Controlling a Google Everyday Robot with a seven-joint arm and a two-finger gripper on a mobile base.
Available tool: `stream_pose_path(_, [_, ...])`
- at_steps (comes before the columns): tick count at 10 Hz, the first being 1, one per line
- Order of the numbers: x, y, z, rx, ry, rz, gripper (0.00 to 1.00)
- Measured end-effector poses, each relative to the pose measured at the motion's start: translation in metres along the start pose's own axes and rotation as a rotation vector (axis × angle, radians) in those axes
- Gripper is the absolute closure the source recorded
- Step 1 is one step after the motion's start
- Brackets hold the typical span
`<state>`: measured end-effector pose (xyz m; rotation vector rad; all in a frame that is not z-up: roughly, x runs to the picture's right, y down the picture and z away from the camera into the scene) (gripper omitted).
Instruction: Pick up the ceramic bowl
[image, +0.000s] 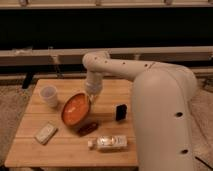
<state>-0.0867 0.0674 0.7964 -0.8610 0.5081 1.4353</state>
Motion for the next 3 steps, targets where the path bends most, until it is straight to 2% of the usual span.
stream_pose_path(3, [-0.0001,0.0018,-0.0023,0.000,0.001,-0.005,1.00])
